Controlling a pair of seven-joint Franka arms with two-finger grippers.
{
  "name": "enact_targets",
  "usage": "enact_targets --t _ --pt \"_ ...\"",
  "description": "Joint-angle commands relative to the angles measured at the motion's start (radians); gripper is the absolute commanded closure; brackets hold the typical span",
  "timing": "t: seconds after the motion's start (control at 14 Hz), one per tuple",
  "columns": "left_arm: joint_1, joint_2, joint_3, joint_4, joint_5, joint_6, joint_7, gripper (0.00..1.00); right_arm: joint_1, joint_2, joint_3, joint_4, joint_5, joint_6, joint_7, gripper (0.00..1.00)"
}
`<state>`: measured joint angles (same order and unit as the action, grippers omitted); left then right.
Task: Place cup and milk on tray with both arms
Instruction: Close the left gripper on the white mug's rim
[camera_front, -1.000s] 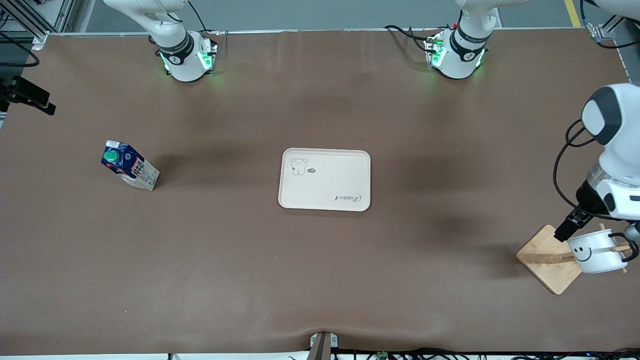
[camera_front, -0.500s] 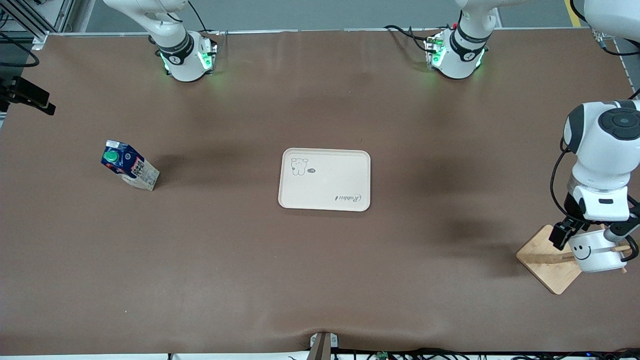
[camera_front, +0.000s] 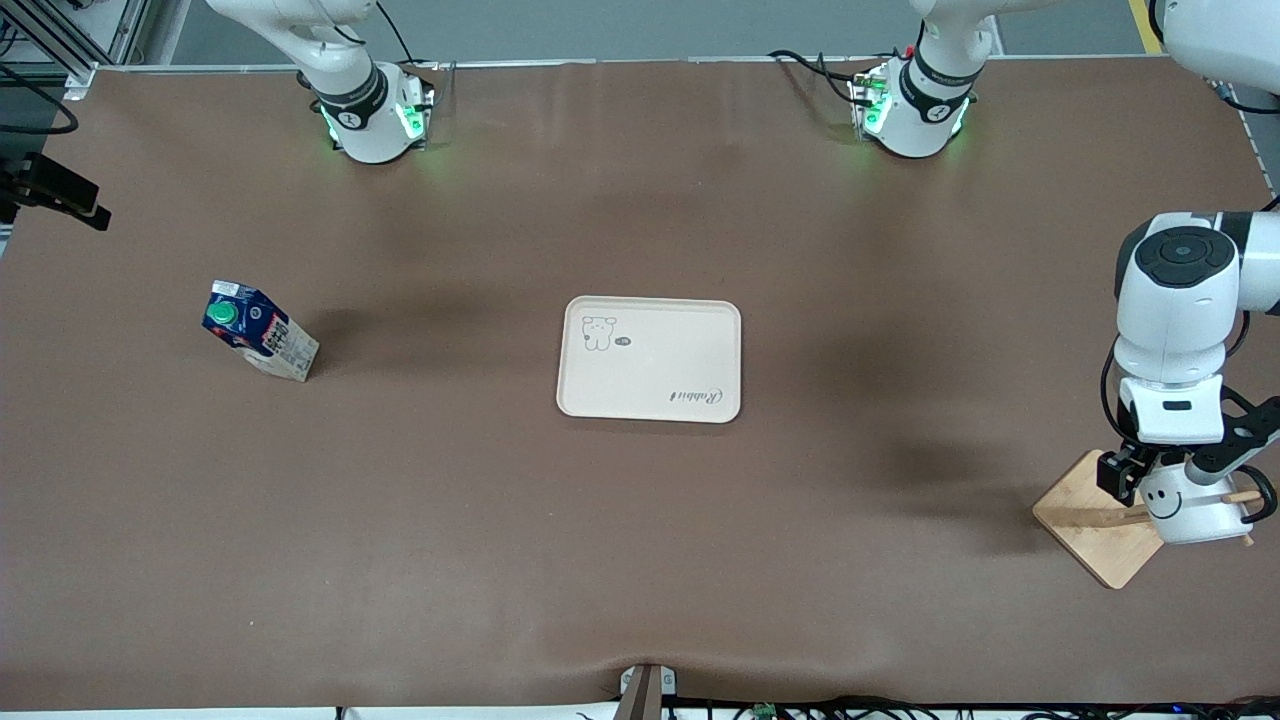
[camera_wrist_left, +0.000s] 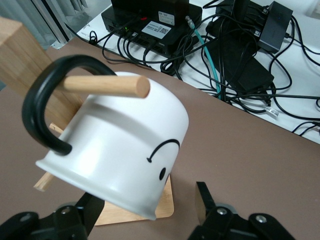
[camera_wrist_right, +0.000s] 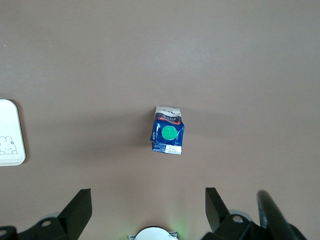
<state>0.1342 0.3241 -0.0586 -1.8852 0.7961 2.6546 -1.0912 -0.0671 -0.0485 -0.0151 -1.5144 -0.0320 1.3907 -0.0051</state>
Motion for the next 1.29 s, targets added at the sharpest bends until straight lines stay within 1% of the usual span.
enact_targets --t 0.0,0.07,0.29,0.43,0.5,0.57,0.64,0.79,0.93,1.21 --pt "0.005 0.019 -0.003 0.023 0.032 0.016 -0.021 0.28 -0.01 0.01 0.004 0.023 -0.002 -0.013 0.011 0.0" --pt "0.005 0.023 -0.003 0.027 0.032 0.016 -0.022 0.29 -0.01 0.01 0.004 0.023 -0.002 -0.013 0.011 0.0" --pt "0.007 0.03 -0.004 0.032 0.031 0.027 -0.024 0.39 -0.01 0.01 0.004 0.023 -0.002 -0.013 0.011 0.0" --pt "0.007 0.036 -0.003 0.032 0.032 0.042 -0.024 0.5 -0.01 0.01 0.004 0.023 -0.002 -0.013 0.011 0.0" --pt "0.005 0.039 -0.003 0.034 0.032 0.044 -0.024 0.58 -0.01 0.01 0.004 0.023 -0.002 -0.013 0.011 0.0" --pt "0.004 0.041 -0.003 0.034 0.032 0.044 -0.024 0.69 -0.01 0.01 0.004 0.023 -0.002 -0.013 0.011 0.0" --pt "0.001 0.041 -0.004 0.034 0.032 0.045 -0.023 0.84 -0.01 0.01 0.004 0.023 -0.002 -0.013 0.011 0.0" --pt "-0.007 0.041 -0.006 0.034 0.032 0.044 -0.021 1.0 -0.01 0.01 0.004 0.023 -0.002 -0.013 0.011 0.0" --pt "-0.01 0.041 -0.01 0.034 0.032 0.044 -0.016 1.0 -0.01 0.01 0.004 0.022 -0.002 -0.013 0.011 0.0" --pt "-0.05 0.027 -0.013 0.034 0.032 0.039 -0.01 1.0 -0.013 0.01 0.004 0.023 -0.002 -0.013 0.011 0.0"
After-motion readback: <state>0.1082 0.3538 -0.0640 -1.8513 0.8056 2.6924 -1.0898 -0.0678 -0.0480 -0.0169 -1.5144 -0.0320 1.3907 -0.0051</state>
